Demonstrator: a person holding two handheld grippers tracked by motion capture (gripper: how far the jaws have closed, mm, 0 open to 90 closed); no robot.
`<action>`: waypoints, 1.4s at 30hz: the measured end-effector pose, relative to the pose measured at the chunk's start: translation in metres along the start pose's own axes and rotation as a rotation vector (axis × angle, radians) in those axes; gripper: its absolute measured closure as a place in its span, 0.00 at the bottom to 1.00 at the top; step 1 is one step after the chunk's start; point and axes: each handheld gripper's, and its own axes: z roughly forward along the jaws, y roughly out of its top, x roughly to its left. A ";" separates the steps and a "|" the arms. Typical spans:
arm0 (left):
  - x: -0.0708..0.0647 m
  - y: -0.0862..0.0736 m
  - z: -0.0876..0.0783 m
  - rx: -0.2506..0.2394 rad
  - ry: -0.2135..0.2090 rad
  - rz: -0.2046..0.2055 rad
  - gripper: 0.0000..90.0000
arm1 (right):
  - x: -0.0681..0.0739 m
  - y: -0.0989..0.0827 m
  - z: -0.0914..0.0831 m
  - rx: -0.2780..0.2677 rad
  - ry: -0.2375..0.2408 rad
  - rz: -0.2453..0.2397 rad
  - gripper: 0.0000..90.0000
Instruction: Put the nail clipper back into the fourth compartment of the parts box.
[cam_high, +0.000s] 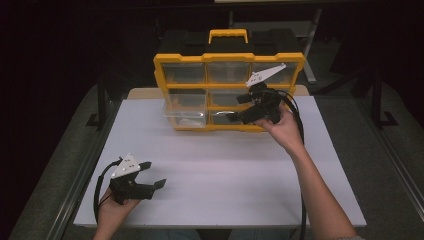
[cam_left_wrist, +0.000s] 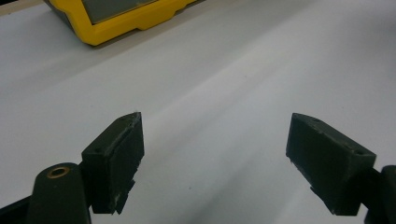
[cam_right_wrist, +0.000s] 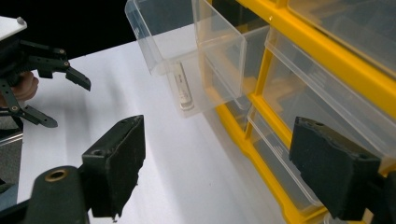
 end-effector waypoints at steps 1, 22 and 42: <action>0.000 0.000 0.000 0.001 -0.001 0.000 0.21 | 0.000 -0.003 0.000 0.000 0.000 0.001 0.19; 0.000 0.000 0.000 0.002 0.002 0.004 0.21 | 0.001 -0.041 -0.001 0.001 -0.002 0.018 0.18; 0.000 0.000 0.000 0.001 0.004 0.000 0.21 | 0.001 -0.077 -0.006 0.003 -0.019 0.057 0.18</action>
